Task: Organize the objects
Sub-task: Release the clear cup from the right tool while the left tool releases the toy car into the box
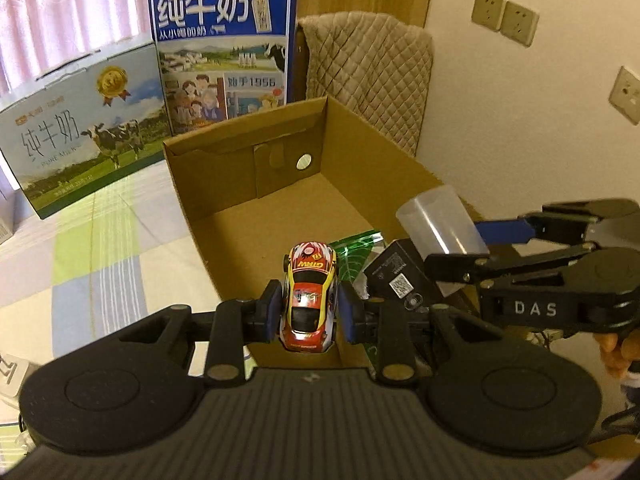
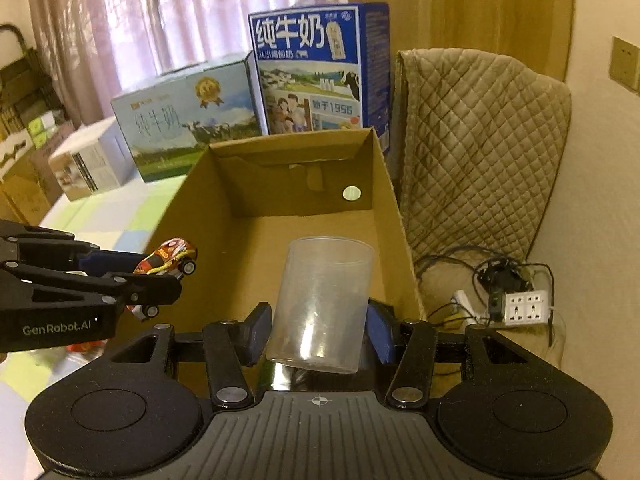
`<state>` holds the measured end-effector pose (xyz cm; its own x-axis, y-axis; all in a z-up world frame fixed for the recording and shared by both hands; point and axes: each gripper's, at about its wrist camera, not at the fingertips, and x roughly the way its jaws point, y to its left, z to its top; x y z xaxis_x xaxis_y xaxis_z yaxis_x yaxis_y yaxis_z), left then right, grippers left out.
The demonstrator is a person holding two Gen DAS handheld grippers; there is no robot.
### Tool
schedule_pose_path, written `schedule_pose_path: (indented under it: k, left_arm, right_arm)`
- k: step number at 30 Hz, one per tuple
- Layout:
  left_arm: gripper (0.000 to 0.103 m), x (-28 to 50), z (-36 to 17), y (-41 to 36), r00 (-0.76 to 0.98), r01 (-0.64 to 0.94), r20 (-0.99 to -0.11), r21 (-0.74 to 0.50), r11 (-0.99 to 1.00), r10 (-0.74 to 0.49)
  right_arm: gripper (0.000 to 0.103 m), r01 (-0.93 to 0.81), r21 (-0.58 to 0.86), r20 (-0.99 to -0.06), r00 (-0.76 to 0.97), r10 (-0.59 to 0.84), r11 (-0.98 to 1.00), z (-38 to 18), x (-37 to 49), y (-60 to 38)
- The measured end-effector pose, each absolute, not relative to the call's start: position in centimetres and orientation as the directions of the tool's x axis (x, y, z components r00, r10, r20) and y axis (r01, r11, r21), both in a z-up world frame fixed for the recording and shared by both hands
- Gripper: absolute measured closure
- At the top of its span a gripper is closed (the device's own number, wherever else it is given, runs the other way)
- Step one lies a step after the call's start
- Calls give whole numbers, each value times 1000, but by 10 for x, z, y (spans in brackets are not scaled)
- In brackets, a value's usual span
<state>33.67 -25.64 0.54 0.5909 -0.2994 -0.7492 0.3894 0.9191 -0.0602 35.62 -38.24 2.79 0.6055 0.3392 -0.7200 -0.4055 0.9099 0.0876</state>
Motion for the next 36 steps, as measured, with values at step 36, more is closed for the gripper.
schedule_pose_path:
  k: [36]
  left_arm:
    - [67, 383, -28, -272, 541, 367, -803, -44, 929, -252]
  right_arm:
    - [47, -433, 103, -741, 568, 359, 896, 7, 392, -376]
